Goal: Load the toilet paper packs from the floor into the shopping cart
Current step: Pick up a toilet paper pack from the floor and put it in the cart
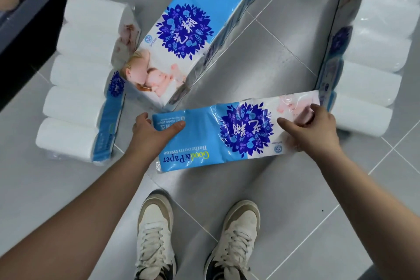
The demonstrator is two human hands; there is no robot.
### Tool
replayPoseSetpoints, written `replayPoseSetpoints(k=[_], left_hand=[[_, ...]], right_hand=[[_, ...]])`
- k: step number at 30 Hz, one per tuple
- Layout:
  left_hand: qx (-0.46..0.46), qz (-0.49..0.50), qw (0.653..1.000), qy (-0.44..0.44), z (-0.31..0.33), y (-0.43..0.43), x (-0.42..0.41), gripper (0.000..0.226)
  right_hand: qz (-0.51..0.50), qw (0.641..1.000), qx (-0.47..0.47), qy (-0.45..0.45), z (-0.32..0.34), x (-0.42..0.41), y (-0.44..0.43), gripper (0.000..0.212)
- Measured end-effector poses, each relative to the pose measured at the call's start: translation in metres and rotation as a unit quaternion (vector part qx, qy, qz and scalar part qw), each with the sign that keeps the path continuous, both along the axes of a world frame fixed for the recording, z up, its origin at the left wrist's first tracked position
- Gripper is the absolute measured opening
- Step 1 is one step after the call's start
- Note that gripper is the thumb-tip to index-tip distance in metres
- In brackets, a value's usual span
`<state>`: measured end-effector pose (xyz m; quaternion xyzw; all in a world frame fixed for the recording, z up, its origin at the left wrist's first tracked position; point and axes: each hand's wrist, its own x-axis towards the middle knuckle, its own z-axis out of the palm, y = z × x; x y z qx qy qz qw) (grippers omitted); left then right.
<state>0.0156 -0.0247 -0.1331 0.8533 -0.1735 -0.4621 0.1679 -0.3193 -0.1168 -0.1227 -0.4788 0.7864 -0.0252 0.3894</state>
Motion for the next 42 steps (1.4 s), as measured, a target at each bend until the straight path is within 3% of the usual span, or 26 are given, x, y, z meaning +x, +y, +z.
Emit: replayPoseSetpoints(k=[5, 13, 15, 18, 22, 26, 42], left_hand=[[0.030, 0.003, 0.999, 0.040, -0.026, 0.002, 0.008, 0.128], [0.034, 0.047, 0.994, 0.090, -0.035, 0.000, 0.009, 0.094], [0.040, 0.065, 0.995, 0.068, -0.039, 0.005, 0.018, 0.100], [0.044, 0.083, 0.995, 0.024, -0.043, 0.015, 0.036, 0.106], [0.030, 0.082, 0.996, 0.011, -0.037, 0.017, 0.049, 0.069], [0.005, 0.088, 0.996, 0.011, -0.035, 0.016, 0.048, 0.069], [-0.107, 0.093, 0.990, -0.003, 0.000, 0.059, 0.043, 0.078]], right_hand=[[-0.033, 0.999, -0.010, 0.012, -0.014, -0.005, -0.006, 0.079], [-0.056, 0.998, -0.001, 0.043, -0.025, 0.003, -0.016, 0.092], [-0.057, 0.998, 0.009, 0.040, -0.030, 0.003, -0.019, 0.097], [-0.041, 0.999, 0.035, 0.000, -0.043, 0.003, -0.015, 0.100], [-0.054, 0.996, 0.043, -0.060, -0.043, 0.016, -0.006, 0.076], [-0.110, 0.987, 0.029, -0.117, -0.047, 0.012, 0.003, 0.070], [-0.154, 0.964, -0.028, -0.213, 0.005, 0.009, 0.048, 0.062]])
